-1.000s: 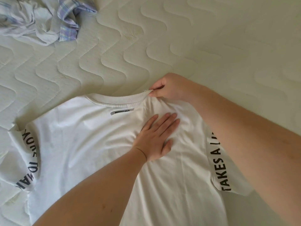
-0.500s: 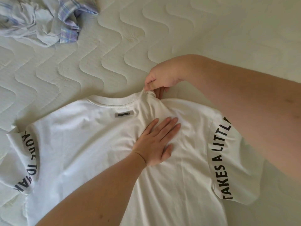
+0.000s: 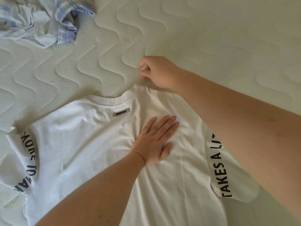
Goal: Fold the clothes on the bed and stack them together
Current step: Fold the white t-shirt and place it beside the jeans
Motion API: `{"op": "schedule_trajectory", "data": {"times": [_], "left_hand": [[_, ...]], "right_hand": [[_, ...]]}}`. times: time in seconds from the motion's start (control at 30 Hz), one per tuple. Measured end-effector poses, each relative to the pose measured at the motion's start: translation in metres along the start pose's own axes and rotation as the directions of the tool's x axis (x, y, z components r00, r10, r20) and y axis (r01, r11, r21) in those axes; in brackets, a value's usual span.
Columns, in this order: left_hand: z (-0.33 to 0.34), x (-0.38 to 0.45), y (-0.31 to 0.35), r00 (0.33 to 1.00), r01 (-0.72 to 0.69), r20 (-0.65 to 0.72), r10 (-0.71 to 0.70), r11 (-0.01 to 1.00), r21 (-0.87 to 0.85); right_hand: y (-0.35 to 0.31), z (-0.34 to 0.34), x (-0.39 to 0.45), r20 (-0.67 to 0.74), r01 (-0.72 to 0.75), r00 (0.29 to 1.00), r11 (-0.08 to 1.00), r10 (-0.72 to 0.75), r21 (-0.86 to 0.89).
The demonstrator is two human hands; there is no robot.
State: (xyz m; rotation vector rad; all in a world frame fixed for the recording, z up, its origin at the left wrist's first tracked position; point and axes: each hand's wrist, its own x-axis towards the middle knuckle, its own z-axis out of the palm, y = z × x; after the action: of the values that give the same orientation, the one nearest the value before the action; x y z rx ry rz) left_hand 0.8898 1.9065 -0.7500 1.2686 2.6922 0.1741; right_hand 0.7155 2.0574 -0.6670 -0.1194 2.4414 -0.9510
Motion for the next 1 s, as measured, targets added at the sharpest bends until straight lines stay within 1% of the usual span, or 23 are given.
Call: {"op": "schedule_trajectory", "data": {"times": [0.07, 0.1, 0.17, 0.2, 0.27, 0.33, 0.4, 0.43, 0.5, 0.53, 0.6, 0.63, 0.67, 0.73, 0.77, 0.8, 0.83, 0.87, 0.9, 0.93, 0.97, 1.0], "left_hand": [[0.000, 0.000, 0.000, 1.000, 0.003, 0.003, -0.003, 1.000, -0.002], [0.000, 0.000, 0.000, 1.000, 0.003, 0.005, -0.003, 1.000, -0.003], [0.001, 0.001, 0.000, 1.000, 0.002, 0.001, -0.002, 1.000, -0.004], [0.001, 0.000, 0.000, 1.000, -0.001, 0.003, 0.001, 1.000, -0.005], [0.002, -0.001, -0.001, 1.000, -0.001, 0.004, 0.001, 1.000, 0.001], [0.003, 0.000, -0.001, 1.000, -0.003, 0.001, 0.003, 1.000, -0.003], [0.003, -0.001, 0.000, 1.000, -0.008, -0.002, 0.008, 1.000, 0.005], [0.003, -0.001, 0.000, 1.000, -0.011, -0.002, 0.011, 1.000, 0.008], [0.003, 0.000, -0.001, 1.000, -0.015, -0.001, 0.015, 1.000, 0.015], [0.002, 0.000, -0.001, 1.000, -0.013, 0.006, 0.012, 1.000, 0.019], [0.001, 0.001, 0.000, 1.000, -0.009, 0.030, 0.009, 1.000, 0.019], [0.002, 0.000, 0.000, 0.999, -0.006, 0.042, 0.006, 1.000, 0.019], [0.002, 0.000, 0.001, 0.999, -0.001, 0.052, -0.001, 1.000, 0.023], [0.000, 0.001, 0.001, 0.997, 0.008, 0.071, -0.009, 1.000, 0.022], [-0.004, 0.000, 0.002, 0.997, 0.010, 0.080, -0.011, 1.000, 0.022], [-0.008, -0.001, 0.003, 0.994, 0.022, 0.103, -0.023, 1.000, 0.019], [-0.014, -0.001, 0.004, 0.991, 0.028, 0.134, -0.031, 0.999, 0.022], [-0.020, 0.000, 0.006, 0.985, 0.028, 0.169, -0.029, 1.000, 0.012], [-0.027, 0.002, 0.005, 0.979, 0.028, 0.201, -0.024, 0.999, -0.020], [-0.036, 0.005, 0.003, 0.976, 0.050, 0.216, -0.022, 0.991, -0.121], [-0.048, 0.010, -0.002, 0.980, 0.089, 0.197, -0.034, 0.956, -0.279], [-0.060, 0.017, -0.008, 0.991, 0.109, 0.116, -0.065, 0.900, -0.422]], "right_hand": [[0.002, -0.001, -0.011, -0.057, -0.031, 0.998, 0.999, 0.029, -0.019], [0.007, -0.001, -0.021, -0.040, -0.046, 0.998, 0.996, 0.043, -0.078], [0.020, -0.003, -0.045, 0.051, -0.080, 0.994, 0.967, 0.095, -0.242], [0.029, -0.004, -0.055, 0.077, -0.090, 0.989, 0.931, 0.125, -0.353], [0.049, -0.008, -0.073, 0.059, -0.117, 0.983, 0.840, 0.174, -0.529], [0.066, -0.014, -0.093, 0.017, -0.158, 0.978, 0.796, 0.207, -0.584], [0.082, -0.015, -0.110, -0.060, -0.213, 0.974, 0.789, 0.219, -0.576], [0.090, -0.014, -0.118, -0.134, -0.251, 0.968, 0.799, 0.212, -0.547], [0.104, -0.013, -0.133, -0.294, -0.310, 0.937, 0.839, 0.190, -0.448], [0.109, -0.012, -0.141, -0.326, -0.320, 0.924, 0.871, 0.200, -0.373], [0.115, -0.010, -0.154, -0.295, -0.336, 0.918, 0.916, 0.266, -0.218], [0.118, -0.008, -0.159, -0.258, -0.360, 0.917, 0.912, 0.305, -0.199], [0.119, -0.007, -0.165, -0.221, -0.396, 0.912, 0.885, 0.347, -0.245], [0.123, -0.007, -0.179, -0.168, -0.461, 0.886, 0.785, 0.431, -0.414], [0.124, -0.008, -0.187, -0.157, -0.483, 0.870, 0.744, 0.467, -0.461], [0.123, -0.010, -0.194, -0.151, -0.507, 0.853, 0.727, 0.499, -0.463], [0.122, -0.012, -0.202, -0.146, -0.532, 0.840, 0.737, 0.523, -0.418], [0.120, -0.015, -0.210, -0.127, -0.557, 0.826, 0.759, 0.549, -0.336], [0.119, -0.018, -0.218, -0.095, -0.573, 0.817, 0.779, 0.569, -0.255], [0.118, -0.021, -0.227, -0.052, -0.581, 0.810, 0.787, 0.584, -0.209], [0.118, -0.024, -0.235, -0.001, -0.582, 0.803, 0.785, 0.595, -0.211], [0.118, -0.026, -0.243, 0.047, -0.580, 0.791, 0.772, 0.610, -0.259]]}}
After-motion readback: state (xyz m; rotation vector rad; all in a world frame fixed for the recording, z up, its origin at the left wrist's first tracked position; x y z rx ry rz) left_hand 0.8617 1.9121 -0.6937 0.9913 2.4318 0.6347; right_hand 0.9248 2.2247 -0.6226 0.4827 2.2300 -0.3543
